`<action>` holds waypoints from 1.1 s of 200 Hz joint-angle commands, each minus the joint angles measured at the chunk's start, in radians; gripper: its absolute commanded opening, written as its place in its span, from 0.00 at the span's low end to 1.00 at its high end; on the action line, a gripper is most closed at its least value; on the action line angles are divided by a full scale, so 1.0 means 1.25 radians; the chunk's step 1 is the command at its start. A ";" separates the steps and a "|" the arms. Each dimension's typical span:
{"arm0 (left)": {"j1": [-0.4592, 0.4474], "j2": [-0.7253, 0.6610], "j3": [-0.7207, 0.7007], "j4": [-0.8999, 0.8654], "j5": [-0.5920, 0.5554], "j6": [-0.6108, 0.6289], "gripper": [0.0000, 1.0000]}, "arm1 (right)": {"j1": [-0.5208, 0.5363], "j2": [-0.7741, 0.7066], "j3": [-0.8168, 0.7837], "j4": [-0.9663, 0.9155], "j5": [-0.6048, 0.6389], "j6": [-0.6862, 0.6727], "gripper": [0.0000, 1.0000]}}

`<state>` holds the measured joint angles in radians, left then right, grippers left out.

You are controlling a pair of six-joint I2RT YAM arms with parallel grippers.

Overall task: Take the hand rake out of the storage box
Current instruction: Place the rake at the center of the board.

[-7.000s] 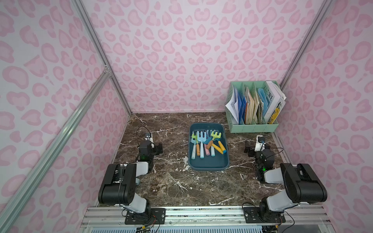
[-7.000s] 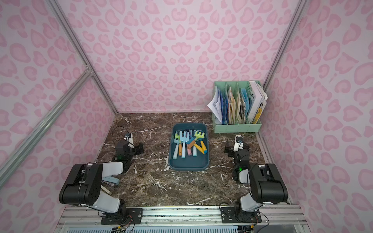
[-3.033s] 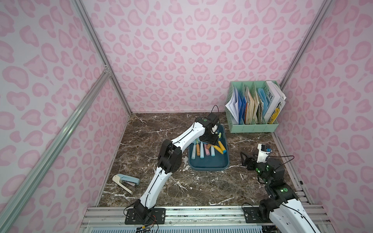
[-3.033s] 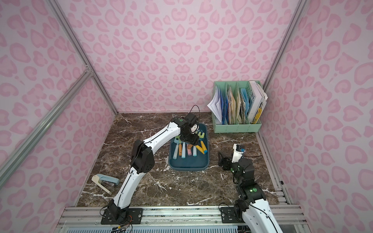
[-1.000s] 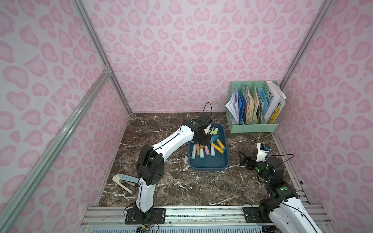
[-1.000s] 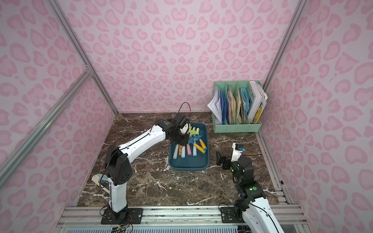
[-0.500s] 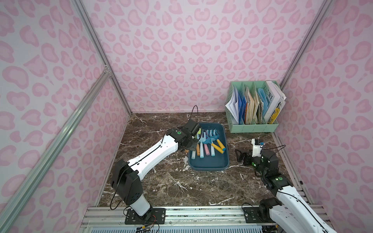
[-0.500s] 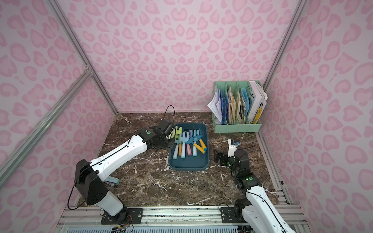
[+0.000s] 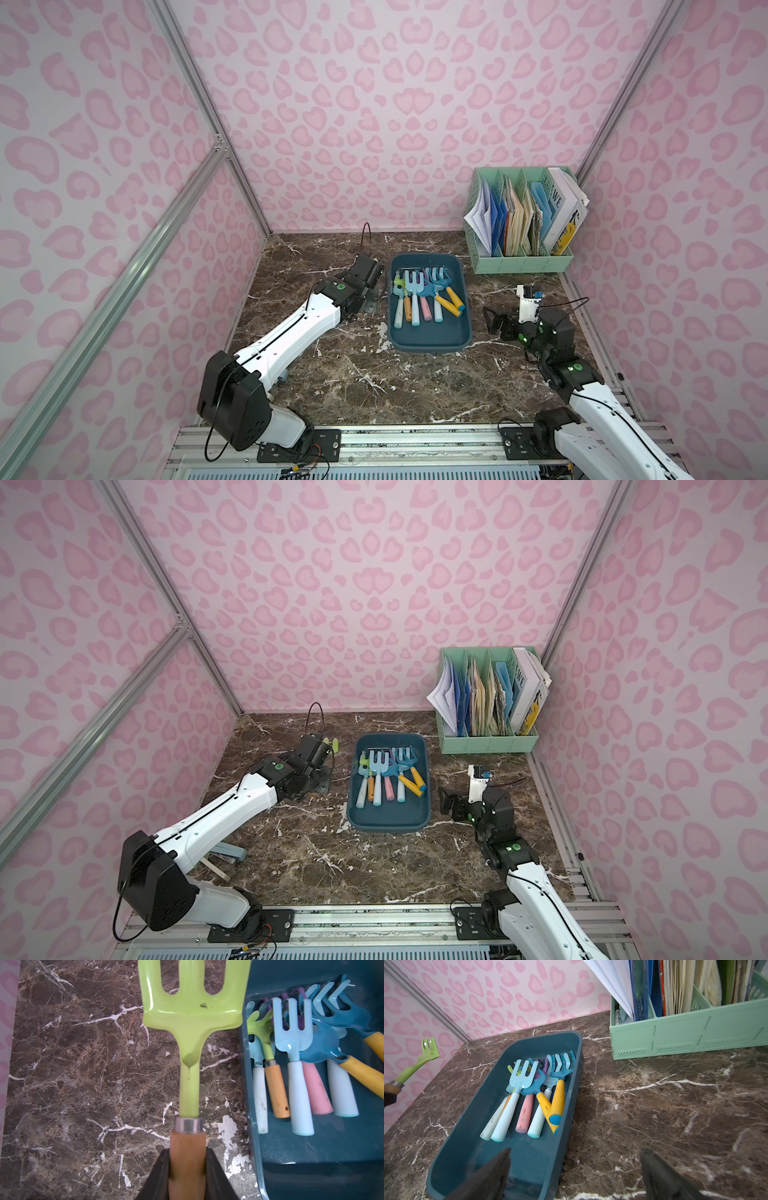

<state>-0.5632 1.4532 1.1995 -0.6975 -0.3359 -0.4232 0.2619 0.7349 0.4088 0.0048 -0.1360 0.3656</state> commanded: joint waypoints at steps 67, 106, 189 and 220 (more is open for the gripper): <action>0.033 0.095 -0.063 0.132 0.012 -0.022 0.21 | 0.000 -0.007 -0.001 -0.007 0.000 0.001 0.99; 0.038 0.171 -0.025 0.155 0.016 -0.028 0.21 | 0.001 -0.010 -0.009 -0.005 0.000 0.007 0.99; 0.049 0.343 0.043 0.223 0.017 -0.033 0.22 | 0.001 -0.002 -0.006 -0.006 -0.002 0.004 0.99; 0.058 0.368 0.038 0.241 0.031 -0.030 0.23 | 0.001 0.002 -0.004 -0.007 -0.005 0.003 0.99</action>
<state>-0.4984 1.8980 1.2476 -0.4286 -0.3138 -0.4652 0.2619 0.7353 0.3981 -0.0025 -0.1390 0.3664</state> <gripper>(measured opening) 0.282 0.991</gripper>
